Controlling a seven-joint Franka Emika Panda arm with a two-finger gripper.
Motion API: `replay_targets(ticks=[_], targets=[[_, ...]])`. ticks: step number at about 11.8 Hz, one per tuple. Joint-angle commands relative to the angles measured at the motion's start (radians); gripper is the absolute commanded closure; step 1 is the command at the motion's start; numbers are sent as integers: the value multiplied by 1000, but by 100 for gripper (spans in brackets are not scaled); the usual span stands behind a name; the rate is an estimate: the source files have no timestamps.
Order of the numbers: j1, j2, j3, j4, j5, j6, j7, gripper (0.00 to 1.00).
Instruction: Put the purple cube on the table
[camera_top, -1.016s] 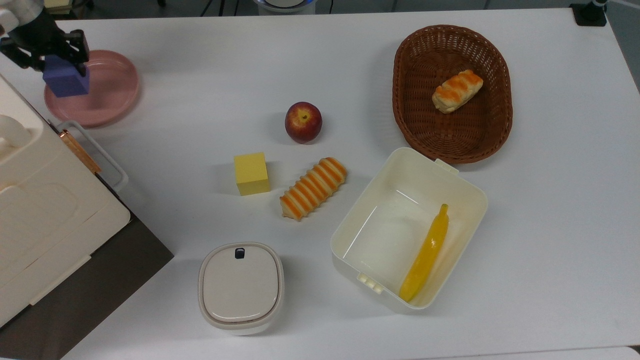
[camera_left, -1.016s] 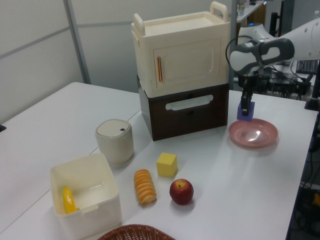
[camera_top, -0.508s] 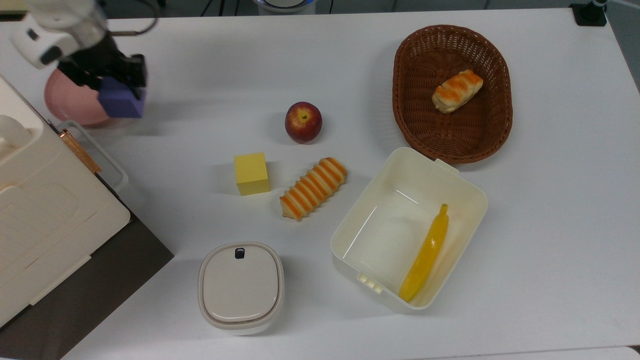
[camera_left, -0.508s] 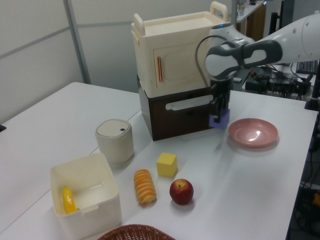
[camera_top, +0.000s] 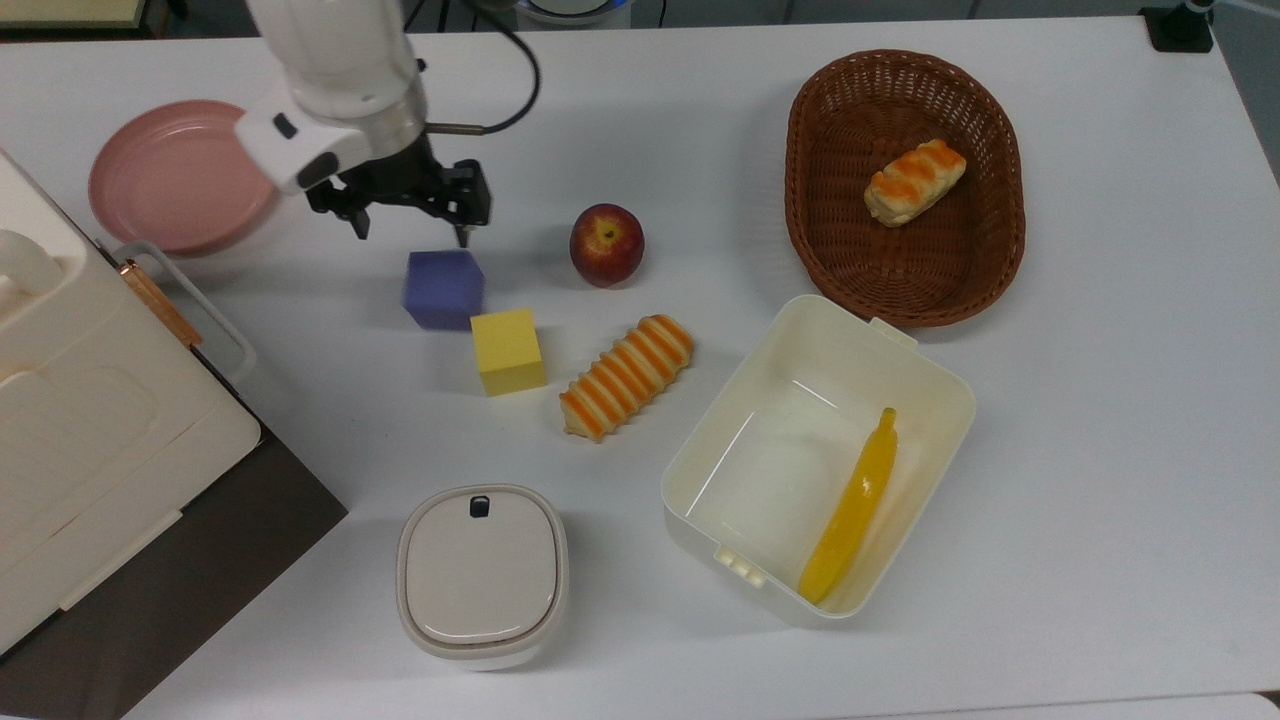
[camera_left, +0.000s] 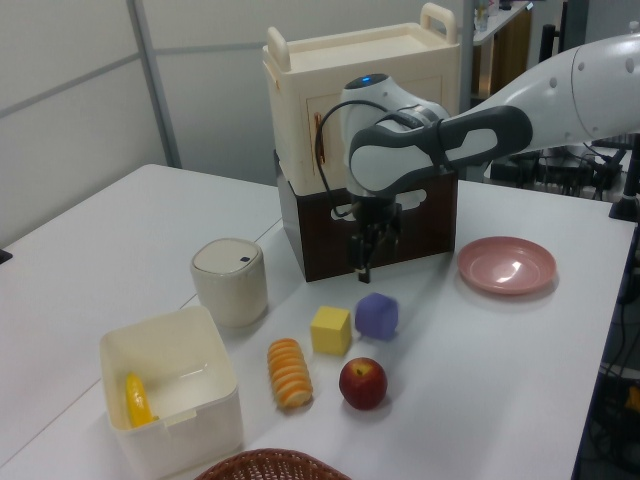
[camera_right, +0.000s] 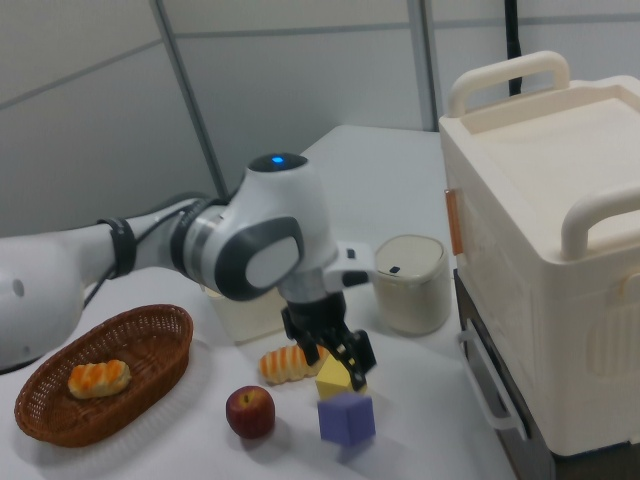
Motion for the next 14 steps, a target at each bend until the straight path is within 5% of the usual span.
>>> replay_targets(ticks=[1,8,14], targets=[[94,-28,-12,81,-12,-128,63,0],[230,-149,-37,121,-11,-248,127,0],[399,-215,-231,116,18,-326,135,0]])
